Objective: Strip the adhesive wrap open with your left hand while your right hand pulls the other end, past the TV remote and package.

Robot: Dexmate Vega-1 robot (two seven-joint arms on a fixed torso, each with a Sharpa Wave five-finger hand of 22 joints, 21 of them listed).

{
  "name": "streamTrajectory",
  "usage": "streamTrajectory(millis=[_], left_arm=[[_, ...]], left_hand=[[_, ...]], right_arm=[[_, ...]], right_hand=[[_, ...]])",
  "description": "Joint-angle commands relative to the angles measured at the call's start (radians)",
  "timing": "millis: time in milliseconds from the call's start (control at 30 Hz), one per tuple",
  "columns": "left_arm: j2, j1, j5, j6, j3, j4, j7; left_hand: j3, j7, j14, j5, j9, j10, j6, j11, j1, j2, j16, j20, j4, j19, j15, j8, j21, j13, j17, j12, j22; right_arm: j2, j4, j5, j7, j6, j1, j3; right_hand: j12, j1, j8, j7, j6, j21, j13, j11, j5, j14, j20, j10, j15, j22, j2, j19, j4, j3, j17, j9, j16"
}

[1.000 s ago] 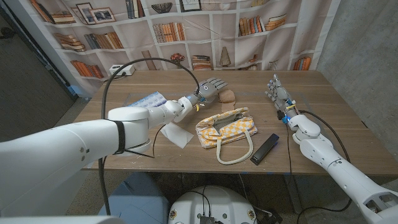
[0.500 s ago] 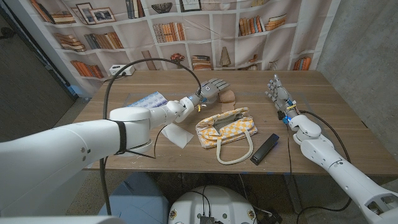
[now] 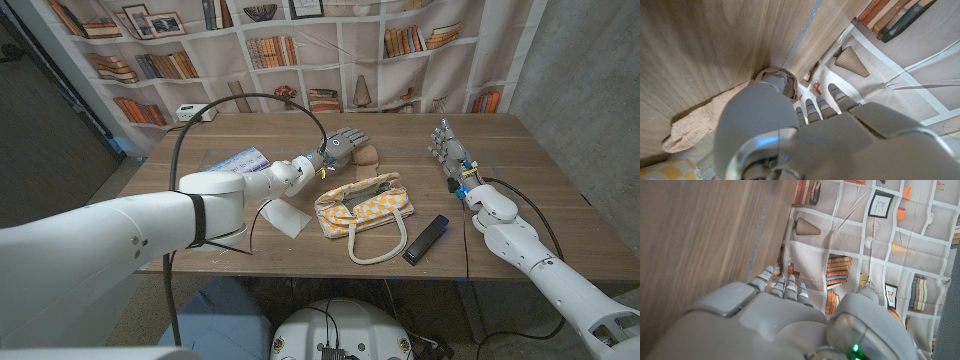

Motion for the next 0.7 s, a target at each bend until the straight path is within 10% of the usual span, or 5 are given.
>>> streamTrajectory(millis=[33,700], left_arm=[[-0.005,-0.004,-0.017,0.016,0.002,-0.011,-0.046],[0.005,-0.006,-0.029,0.03,0.006,-0.063,-0.05]], left_hand=[[0.012,-0.003,0.003,0.007,0.003,0.005,0.008,0.0,0.012,0.005,0.005,0.0,0.001,0.002,-0.002,0.01,-0.001,0.005,0.005,0.004,0.002],[0.035,-0.005,0.011,0.004,0.003,0.019,0.033,-0.006,0.017,0.005,0.013,-0.001,0.01,0.004,-0.005,0.02,0.0,0.006,0.012,0.011,0.003]], right_arm=[[0.002,0.011,0.0,0.003,-0.003,0.009,-0.001],[-0.002,0.006,0.003,0.0,0.0,0.002,0.006]], right_hand=[[0.002,-0.003,0.006,-0.001,0.001,0.002,0.004,-0.002,-0.002,0.0,0.005,0.005,-0.005,0.004,0.001,0.007,0.002,0.004,0.002,0.003,-0.001],[0.002,-0.002,0.006,-0.004,0.003,0.002,0.004,-0.007,-0.002,0.0,0.005,0.007,-0.005,0.004,0.002,0.007,0.001,0.006,0.001,0.003,-0.001]])
